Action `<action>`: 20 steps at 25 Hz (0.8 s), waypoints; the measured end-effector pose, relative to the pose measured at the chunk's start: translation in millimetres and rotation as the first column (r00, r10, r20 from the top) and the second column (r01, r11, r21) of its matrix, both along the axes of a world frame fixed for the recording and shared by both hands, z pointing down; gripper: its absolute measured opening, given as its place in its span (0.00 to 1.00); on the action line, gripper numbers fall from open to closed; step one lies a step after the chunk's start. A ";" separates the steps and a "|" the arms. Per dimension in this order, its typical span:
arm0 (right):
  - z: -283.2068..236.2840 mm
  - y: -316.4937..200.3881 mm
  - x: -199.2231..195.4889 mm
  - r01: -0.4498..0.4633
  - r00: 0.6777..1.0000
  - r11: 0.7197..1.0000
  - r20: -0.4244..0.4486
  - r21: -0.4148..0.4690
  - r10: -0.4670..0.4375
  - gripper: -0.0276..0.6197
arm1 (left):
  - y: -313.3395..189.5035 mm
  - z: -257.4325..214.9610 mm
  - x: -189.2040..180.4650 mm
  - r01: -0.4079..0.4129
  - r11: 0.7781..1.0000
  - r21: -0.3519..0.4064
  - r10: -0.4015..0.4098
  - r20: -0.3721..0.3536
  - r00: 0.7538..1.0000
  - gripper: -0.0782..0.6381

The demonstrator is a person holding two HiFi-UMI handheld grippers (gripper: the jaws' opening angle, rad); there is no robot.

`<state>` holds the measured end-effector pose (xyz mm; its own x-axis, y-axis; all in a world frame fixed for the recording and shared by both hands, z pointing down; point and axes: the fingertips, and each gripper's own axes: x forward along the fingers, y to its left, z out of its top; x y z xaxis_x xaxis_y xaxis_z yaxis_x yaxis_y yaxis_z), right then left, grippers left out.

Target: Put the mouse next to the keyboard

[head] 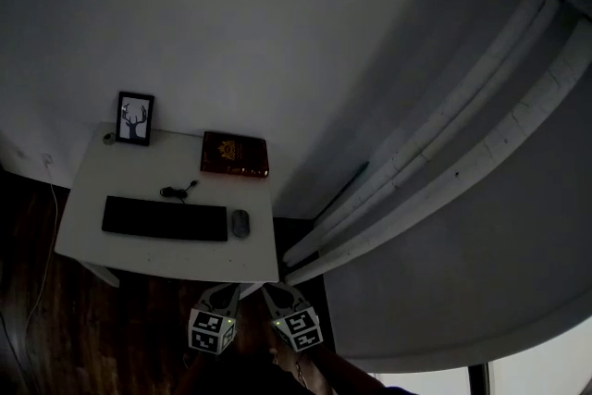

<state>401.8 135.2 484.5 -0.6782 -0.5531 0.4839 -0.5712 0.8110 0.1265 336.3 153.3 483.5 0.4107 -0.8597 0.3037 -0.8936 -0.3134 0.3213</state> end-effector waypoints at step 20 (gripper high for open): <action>-69.7 -39.7 101.8 -0.011 0.998 0.981 0.068 0.192 -0.002 0.07 | -36.6 -30.9 129.7 -0.032 0.999 0.020 0.031 0.050 0.998 0.11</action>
<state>503.6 95.5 414.8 -0.7029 -0.6345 0.3216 -0.5872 0.7727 0.2412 466.0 116.7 452.6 0.4228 -0.8528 0.3065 -0.8978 -0.3482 0.2695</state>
